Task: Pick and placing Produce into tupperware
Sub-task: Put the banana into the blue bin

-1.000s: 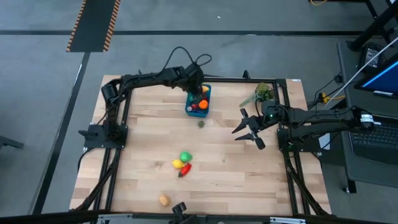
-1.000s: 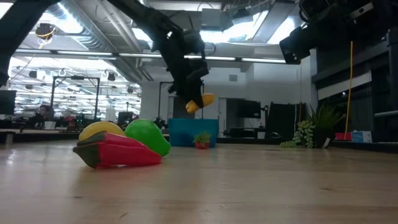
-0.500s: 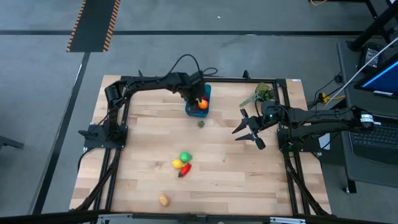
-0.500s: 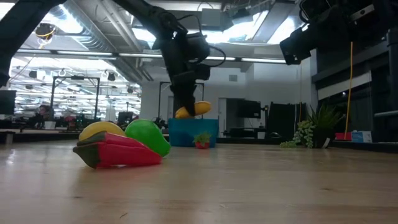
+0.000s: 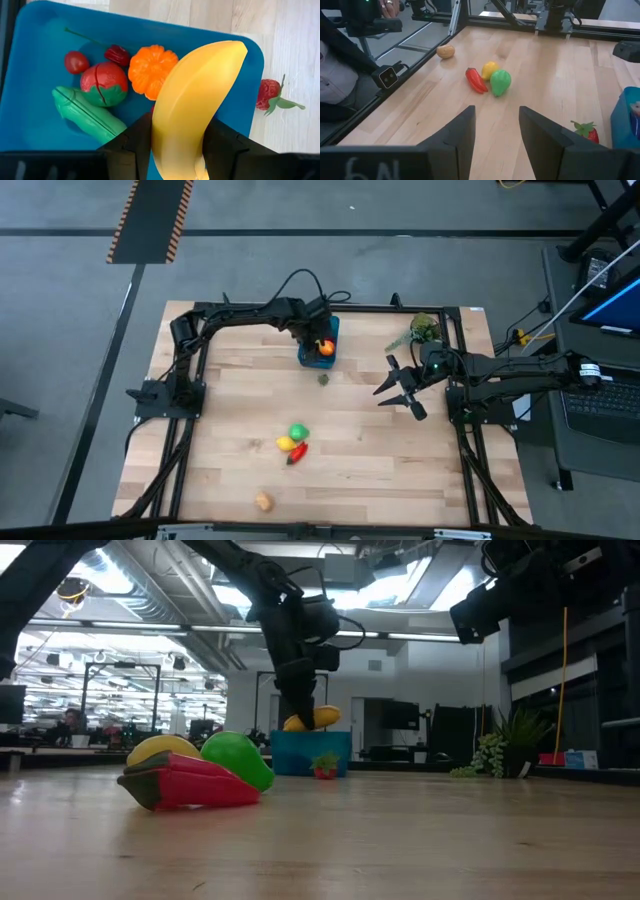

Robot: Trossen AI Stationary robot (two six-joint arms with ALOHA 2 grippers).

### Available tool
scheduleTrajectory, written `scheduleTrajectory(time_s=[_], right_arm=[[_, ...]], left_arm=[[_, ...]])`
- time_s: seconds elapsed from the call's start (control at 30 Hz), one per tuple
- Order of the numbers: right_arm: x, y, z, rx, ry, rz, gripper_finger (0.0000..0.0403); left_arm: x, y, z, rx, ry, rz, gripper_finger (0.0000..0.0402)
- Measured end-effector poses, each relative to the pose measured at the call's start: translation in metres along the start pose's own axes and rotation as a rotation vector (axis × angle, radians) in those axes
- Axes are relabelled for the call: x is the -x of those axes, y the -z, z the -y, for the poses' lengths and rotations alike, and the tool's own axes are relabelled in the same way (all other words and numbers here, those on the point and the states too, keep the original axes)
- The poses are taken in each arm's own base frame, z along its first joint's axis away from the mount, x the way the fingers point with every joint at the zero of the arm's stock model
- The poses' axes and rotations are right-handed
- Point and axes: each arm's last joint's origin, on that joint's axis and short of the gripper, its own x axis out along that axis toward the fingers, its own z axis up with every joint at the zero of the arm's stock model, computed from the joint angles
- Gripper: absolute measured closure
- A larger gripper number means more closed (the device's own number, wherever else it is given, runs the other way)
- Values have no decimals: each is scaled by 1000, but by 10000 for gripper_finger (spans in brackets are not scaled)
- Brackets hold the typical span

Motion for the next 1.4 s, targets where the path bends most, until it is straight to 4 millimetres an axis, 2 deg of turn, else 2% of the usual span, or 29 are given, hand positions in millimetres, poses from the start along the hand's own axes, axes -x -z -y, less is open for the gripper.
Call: scheduleTrajectory(time_s=[0.53,0.97,1.13,1.3,1.4], right_arm=[[-1,1,0,-2,-2,-10,250],[-3,3,1,-4,-3,-20,250],[-3,3,1,-4,-3,-20,250],[-3,3,1,-6,-4,-23,250],[-3,3,1,-8,-4,-25,250]], left_arm=[[-16,0,-7,-12,7,-23,271],[-19,1,-8,-10,10,-30,271],[-32,2,-8,-8,30,-53,271],[-47,-9,-13,-9,39,-70,271],[-47,-13,-14,-32,51,-129,271]])
